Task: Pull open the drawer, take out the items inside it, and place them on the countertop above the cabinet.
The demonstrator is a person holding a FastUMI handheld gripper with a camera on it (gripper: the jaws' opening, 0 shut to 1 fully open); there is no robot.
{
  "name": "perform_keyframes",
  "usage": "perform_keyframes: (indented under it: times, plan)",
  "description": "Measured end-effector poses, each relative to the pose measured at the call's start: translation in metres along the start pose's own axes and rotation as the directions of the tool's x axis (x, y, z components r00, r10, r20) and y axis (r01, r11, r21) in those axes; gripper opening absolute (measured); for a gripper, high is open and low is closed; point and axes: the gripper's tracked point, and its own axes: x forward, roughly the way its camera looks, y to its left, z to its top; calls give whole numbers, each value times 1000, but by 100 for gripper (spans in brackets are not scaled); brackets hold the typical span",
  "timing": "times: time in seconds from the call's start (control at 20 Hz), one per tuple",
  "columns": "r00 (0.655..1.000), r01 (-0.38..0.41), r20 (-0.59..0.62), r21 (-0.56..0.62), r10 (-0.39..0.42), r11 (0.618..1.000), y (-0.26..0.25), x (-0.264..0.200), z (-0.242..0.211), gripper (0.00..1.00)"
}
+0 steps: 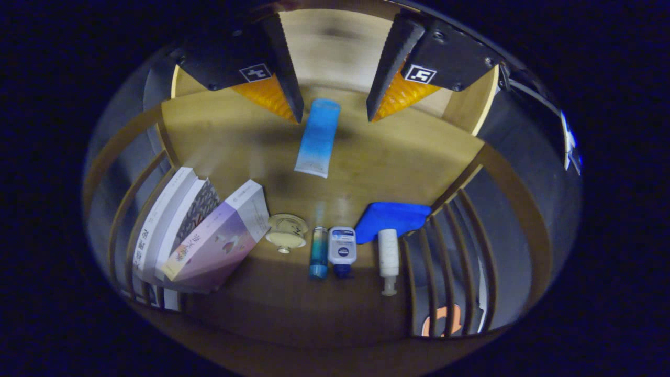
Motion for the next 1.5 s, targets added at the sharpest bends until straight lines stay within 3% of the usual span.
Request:
perform_keyframes:
  times: [0.15,0.4,0.8,1.05,1.35,1.5]
  plan:
    - [997,-18,78,-5,19,1000,9,-32,-16,78]
    - [982,-21,185,-13,23,1000,17,-75,-55,92]
    - [924,-20,380,-63,43,998,23,-145,-121,93]
    - [903,10,430,-69,21,998,31,-146,-183,95]
    - [876,18,481,34,-32,999,25,-135,-230,95]
    - [886,19,461,65,-47,998,19,-118,-259,95]
